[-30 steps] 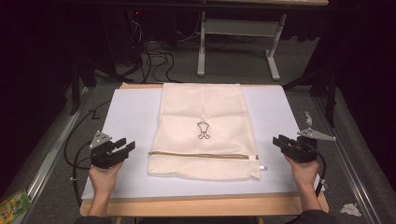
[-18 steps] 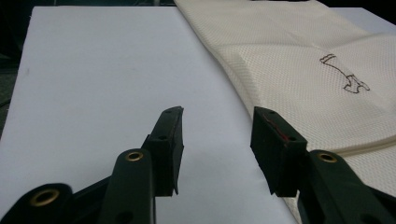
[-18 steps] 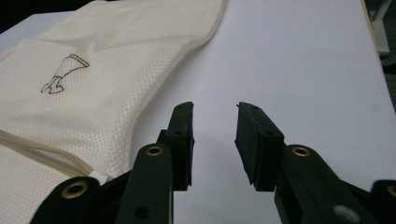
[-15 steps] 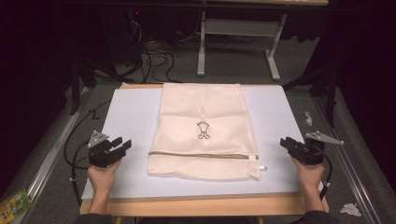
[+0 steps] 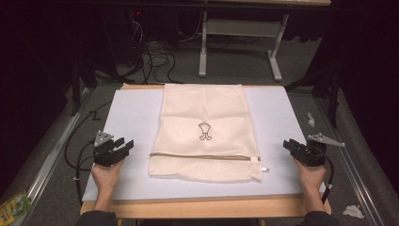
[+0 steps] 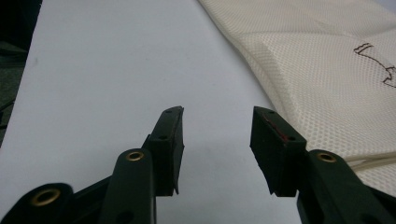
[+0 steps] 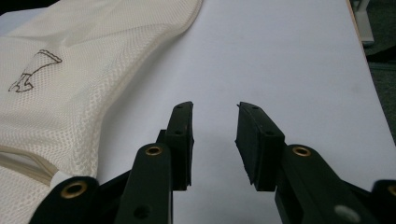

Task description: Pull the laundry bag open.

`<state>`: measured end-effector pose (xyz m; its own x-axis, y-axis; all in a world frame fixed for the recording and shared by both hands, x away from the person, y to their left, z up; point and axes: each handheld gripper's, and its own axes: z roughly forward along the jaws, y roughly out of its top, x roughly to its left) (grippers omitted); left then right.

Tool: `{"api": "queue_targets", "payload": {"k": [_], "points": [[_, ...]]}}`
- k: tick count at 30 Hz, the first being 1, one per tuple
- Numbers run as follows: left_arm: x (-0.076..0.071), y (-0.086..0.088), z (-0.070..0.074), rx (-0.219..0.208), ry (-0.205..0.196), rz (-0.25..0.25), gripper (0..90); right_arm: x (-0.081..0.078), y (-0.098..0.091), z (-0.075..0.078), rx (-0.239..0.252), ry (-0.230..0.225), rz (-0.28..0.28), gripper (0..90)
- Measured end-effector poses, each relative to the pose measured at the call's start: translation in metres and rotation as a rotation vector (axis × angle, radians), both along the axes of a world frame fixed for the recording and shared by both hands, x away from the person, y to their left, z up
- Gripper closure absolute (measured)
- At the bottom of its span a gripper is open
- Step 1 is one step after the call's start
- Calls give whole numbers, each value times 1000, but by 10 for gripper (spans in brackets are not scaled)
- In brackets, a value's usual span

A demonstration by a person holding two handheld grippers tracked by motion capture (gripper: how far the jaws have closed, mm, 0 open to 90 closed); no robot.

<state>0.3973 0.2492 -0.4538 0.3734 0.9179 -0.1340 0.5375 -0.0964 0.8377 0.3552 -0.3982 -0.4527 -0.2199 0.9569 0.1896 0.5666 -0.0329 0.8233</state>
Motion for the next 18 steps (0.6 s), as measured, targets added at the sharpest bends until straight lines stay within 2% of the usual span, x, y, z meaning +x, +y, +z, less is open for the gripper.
{"api": "queue_targets", "payload": {"k": [18], "points": [[11, -5, -16, 10, 11, 19, 528, 9, 5, -11, -20, 26, -3, 661]]}}
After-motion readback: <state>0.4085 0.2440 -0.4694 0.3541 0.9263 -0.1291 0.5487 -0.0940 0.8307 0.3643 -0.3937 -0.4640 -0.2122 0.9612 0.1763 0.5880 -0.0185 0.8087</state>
